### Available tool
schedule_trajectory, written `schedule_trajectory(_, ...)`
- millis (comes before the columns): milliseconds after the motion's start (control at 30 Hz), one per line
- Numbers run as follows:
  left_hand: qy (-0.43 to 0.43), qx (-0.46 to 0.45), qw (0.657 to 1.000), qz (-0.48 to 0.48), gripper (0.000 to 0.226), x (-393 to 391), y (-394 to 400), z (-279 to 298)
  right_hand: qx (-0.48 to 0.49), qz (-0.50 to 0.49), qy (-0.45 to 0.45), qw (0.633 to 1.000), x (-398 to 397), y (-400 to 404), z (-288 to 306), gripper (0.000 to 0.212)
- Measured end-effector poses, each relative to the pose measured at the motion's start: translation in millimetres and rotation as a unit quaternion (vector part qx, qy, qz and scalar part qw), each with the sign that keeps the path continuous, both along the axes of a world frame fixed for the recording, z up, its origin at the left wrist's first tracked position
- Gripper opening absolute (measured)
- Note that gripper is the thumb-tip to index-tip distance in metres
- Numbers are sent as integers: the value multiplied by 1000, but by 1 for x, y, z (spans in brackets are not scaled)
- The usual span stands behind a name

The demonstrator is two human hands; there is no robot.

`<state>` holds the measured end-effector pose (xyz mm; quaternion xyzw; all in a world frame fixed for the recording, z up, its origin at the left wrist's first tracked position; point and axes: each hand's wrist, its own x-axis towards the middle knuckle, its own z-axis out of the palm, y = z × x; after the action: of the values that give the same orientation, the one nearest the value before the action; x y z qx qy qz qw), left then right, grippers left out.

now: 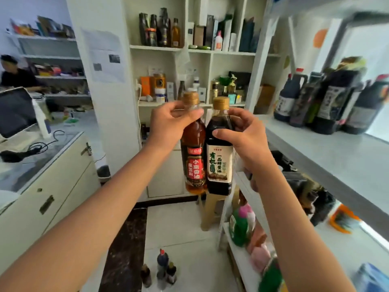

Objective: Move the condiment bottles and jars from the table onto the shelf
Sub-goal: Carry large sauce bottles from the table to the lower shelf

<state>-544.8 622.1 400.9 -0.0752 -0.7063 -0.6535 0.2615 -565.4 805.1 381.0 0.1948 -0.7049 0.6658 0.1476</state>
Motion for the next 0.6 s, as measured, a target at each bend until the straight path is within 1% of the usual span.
schedule_trajectory(167,18,-16,997,-67,23,-43,62,25,-24,-79,24,996,-19,53,16,53)
schedule_trajectory(300,36,-13,993,-112,26,-86,104,37,-24,-170,43,984,-40,89,33,52)
schedule_trajectory(433,51,-7,984,-168,22,-132,143,45,-39,-238,52,969,-66,118,44,47)
schedule_trajectory(533,75,-45,975,-203,28,-164,170,52,-51,-290,65,953,-84,139,52,47)
schedule_trajectory(600,89,-74,968,-224,27,-188,186,59,-54,-328,67,941,-97,152,59,51)
